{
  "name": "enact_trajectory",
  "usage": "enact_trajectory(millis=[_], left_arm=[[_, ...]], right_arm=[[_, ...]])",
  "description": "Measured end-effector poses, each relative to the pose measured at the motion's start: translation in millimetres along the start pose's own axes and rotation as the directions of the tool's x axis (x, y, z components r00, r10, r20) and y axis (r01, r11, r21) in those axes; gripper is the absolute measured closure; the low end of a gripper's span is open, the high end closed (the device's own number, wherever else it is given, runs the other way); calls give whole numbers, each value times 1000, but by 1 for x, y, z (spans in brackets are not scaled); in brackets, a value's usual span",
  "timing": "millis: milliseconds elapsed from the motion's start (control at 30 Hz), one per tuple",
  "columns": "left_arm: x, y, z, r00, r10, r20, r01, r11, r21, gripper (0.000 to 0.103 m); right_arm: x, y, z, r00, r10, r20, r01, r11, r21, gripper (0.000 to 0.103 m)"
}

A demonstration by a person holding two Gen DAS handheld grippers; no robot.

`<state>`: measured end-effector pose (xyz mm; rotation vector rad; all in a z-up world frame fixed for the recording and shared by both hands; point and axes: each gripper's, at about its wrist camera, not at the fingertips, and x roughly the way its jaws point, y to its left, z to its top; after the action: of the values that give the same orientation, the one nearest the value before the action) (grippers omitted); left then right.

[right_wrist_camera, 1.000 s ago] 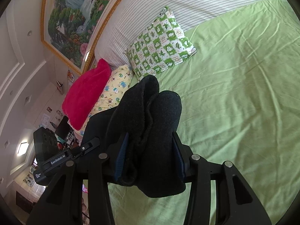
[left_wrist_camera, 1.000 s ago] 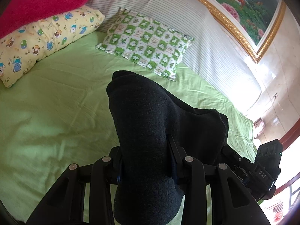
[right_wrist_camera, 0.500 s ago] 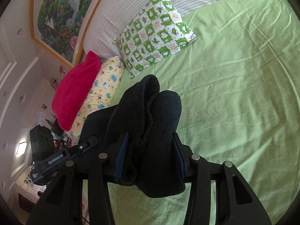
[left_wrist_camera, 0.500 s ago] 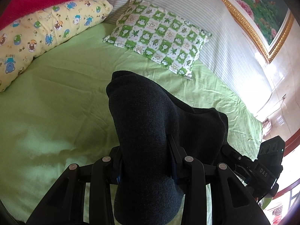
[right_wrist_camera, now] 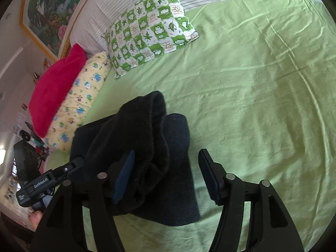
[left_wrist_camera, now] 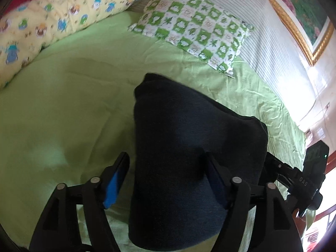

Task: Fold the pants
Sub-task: 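Lower the folded pants onto the sheet and open both grippers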

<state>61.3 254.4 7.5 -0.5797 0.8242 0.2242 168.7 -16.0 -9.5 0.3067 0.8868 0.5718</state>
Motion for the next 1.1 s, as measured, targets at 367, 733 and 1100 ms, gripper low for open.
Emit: enact_trajectory(millis=[367,733,1100], left_arm=[[3,4,0,1000,1,4,-1,1000,-20,22],[-25,-5,-23,999,40,19,-41,998,40,22],[-52,-27,-51,996,80,43,-87,980,182,21]], right_arm=[[8,-12,3,1000,6,-6,-6,1000,11,36],[-26,17,-5,998,58,11,-57,995,-80,32],[-53,43,-25,996,73,43,-62,975,-214,22]])
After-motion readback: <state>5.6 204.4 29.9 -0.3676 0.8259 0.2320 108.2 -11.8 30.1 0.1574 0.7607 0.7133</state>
